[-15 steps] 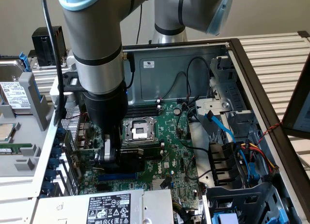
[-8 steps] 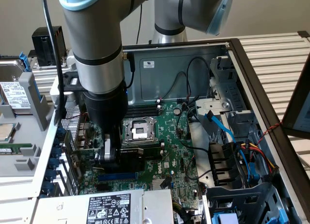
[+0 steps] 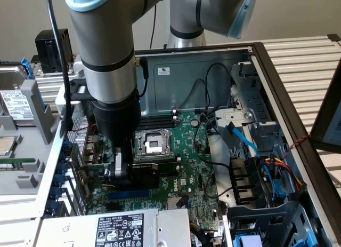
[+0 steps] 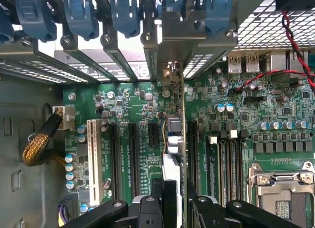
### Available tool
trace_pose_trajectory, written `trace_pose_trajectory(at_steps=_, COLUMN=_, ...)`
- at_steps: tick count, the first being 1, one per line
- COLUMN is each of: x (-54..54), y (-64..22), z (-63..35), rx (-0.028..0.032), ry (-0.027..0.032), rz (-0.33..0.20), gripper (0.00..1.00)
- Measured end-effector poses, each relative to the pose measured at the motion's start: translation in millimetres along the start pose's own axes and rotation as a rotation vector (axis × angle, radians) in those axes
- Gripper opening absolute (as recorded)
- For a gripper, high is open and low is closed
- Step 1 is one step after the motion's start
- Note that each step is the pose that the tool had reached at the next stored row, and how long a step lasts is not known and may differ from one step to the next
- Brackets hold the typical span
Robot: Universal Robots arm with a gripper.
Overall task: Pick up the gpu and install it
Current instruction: 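Insert the gpu into the slot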
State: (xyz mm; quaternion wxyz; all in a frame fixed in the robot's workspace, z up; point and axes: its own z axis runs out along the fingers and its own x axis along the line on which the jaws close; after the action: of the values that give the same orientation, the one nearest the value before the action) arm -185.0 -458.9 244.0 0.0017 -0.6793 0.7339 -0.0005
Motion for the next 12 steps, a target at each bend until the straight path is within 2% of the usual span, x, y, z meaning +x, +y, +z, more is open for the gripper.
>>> trace_pose_trajectory(at_steps=12, x=0.0, y=0.1, z=4.2, rx=-0.0013, ry=0.0001, rz=-0.003, gripper=0.28)
